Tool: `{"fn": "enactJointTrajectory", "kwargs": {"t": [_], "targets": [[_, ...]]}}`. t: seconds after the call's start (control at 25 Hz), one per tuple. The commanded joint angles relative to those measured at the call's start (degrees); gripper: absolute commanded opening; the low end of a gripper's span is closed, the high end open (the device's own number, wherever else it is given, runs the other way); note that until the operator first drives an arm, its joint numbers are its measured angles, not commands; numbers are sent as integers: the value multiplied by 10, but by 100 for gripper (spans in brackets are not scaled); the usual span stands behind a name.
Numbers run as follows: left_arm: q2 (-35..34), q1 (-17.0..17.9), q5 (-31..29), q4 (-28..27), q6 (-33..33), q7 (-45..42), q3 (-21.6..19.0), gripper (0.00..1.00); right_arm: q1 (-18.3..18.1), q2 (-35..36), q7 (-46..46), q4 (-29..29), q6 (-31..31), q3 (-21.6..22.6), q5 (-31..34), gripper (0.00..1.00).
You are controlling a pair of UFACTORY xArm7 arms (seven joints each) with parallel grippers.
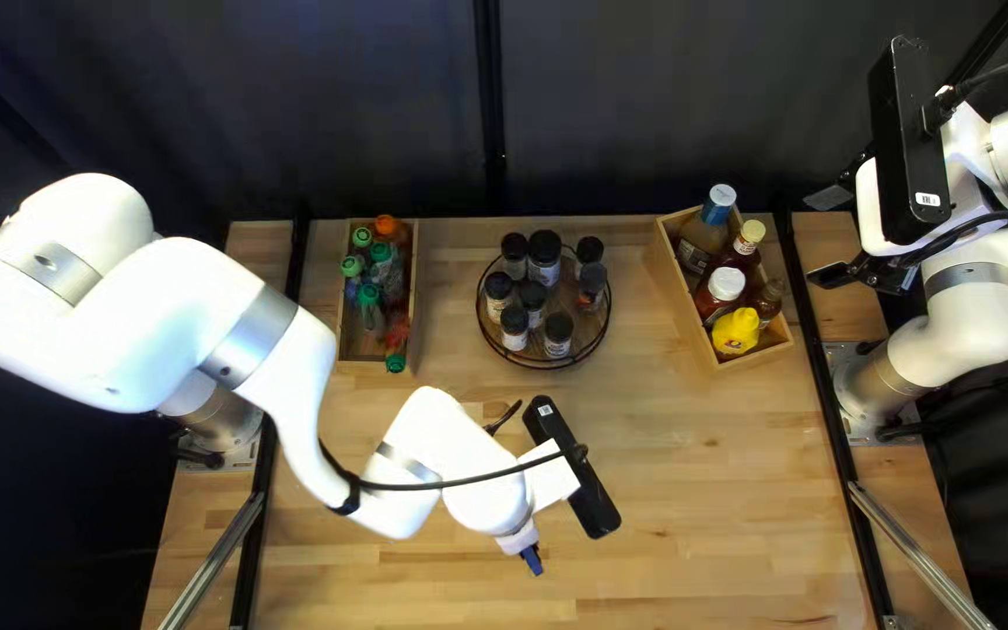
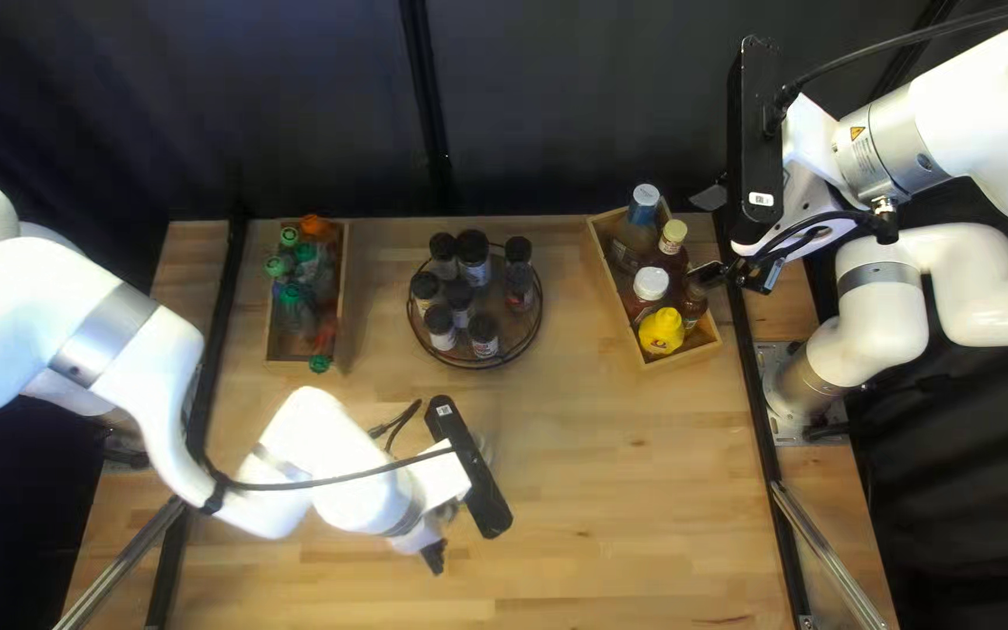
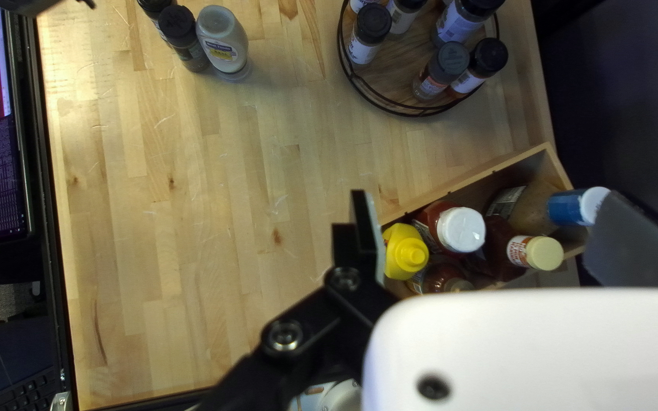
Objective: Separate condiments, baby food and spices and place it in 3 different racks/containers
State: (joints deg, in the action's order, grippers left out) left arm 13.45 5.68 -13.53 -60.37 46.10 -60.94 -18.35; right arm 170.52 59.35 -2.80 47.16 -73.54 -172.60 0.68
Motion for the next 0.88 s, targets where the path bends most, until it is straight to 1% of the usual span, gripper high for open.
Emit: {"fn": "enactJointTrajectory", "kwargs": {"t": [0.04, 0.16, 0.2, 0.24, 0.32, 0.44, 0.6, 0.72, 0.8, 0.88], "targets": [[17, -2, -8, 0, -11, -8, 8, 100, 0, 0, 0, 0, 0, 0, 0, 100], [32, 0, -13, -14, -5, -13, 11, 100, 0, 0, 0, 0, 0, 0, 0, 100], [35, 1, -14, -17, -1, -16, 12, 64, 0, 0, 0, 0, 0, 0, 0, 100], [38, 3, -17, -23, 6, -20, 13, 0, 0, 0, 0, 0, 0, 0, 0, 100], [42, 7, -19, -34, 20, -27, 14, 0, 0, 0, 0, 0, 0, 0, 0, 100], [30, 7, -12, -35, 33, -23, 10, 0, 0, 0, 0, 0, 0, 0, 0, 100], [-35, -7, 37, -16, 69, 36, -1, 0, 0, 0, 0, 0, 0, 0, 0, 100], [-119, -17, 85, 15, 105, 132, 6, 0, 0, 0, 0, 0, 0, 0, 0, 100], [-153, -19, 100, 20, 129, 186, 15, 0, 0, 0, 0, 0, 0, 0, 0, 100], [-191, -25, 110, 24, 161, 260, 35, 0, 0, 0, 0, 0, 0, 0, 0, 100]]}}
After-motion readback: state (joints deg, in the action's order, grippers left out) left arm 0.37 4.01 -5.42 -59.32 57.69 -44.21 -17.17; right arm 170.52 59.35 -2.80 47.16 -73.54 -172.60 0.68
